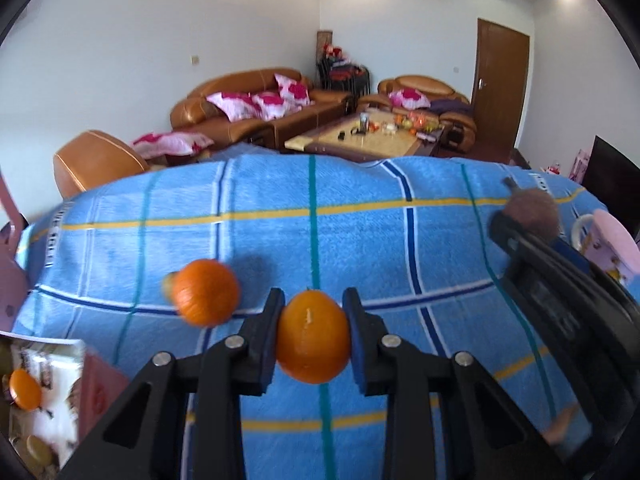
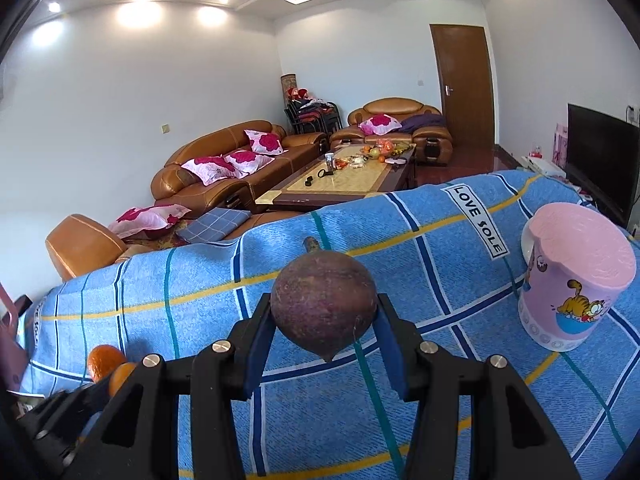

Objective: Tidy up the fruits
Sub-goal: 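Carry the purple fruit with the right tool while the left tool carries the orange over the tin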

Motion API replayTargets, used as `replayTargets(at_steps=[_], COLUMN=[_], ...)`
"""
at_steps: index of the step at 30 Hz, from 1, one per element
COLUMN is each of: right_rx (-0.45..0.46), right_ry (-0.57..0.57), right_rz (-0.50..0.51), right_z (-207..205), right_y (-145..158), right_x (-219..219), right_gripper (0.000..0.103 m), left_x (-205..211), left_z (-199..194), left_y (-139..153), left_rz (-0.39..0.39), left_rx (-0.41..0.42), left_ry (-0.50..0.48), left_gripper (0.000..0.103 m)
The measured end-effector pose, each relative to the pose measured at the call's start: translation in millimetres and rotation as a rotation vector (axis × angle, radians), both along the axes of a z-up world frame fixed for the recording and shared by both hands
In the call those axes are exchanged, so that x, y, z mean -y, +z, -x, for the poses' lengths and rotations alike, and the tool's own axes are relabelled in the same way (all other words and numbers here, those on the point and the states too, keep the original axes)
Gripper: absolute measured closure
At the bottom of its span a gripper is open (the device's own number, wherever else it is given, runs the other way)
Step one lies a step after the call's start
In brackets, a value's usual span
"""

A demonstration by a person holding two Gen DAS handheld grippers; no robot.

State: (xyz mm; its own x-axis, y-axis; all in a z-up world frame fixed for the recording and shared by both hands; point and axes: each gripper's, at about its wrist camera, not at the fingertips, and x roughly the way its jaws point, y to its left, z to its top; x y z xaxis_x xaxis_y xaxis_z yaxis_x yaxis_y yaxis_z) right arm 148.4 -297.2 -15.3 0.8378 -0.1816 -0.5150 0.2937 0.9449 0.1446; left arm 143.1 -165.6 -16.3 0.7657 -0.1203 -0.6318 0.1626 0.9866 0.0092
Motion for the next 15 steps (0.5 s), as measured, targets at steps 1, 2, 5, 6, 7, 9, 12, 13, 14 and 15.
replayTargets(at_steps=[1,2,5,6,7,9,12,13,14,15], right_rx=[0.005,0.014,0.043,0.049,0.056,0.066,0.074,0.075,0.079,0.080], right_ry=[0.003,0.000,-0.012,-0.014,-0.017,-0.025,-0.037,-0.039,-0.041,-0.041], right_rz=[0.009,0.022,0.072,0.091,0.109,0.137,0.164,0.167,0.170,0.171], right_z=[1,3,10,12,15,21,32,36,42,45], right_y=[1,2,7,8,9,11,14,14,15,16], right_x=[-3,-5,-12,-15,-18,-23,-30,-32,-35,-37], right_gripper=[0.052,0.052,0.052,0.052,0.052,0.052,0.052,0.052,0.052,0.052], left_x=[-4,-7,-18,-21,-24,-30,-39,-41,-41,-44], left_z=[8,10,26,29,33,37,47,49,52,56], left_y=[2,4,7,8,9,11,10,9,9,10], left_rz=[-0.003,-0.004,-0.012,-0.019,-0.025,-0.024,-0.022,-0.021,-0.020,-0.021], left_rx=[0.017,0.027,0.068,0.080,0.090,0.098,0.094,0.095,0.097,0.100], left_ry=[0.001,0.002,0.009,0.010,0.010,0.010,0.000,0.001,0.002,0.003], left_gripper=[0.072,0.072,0.072,0.072,0.072,0.072,0.072,0.072,0.072,0.072])
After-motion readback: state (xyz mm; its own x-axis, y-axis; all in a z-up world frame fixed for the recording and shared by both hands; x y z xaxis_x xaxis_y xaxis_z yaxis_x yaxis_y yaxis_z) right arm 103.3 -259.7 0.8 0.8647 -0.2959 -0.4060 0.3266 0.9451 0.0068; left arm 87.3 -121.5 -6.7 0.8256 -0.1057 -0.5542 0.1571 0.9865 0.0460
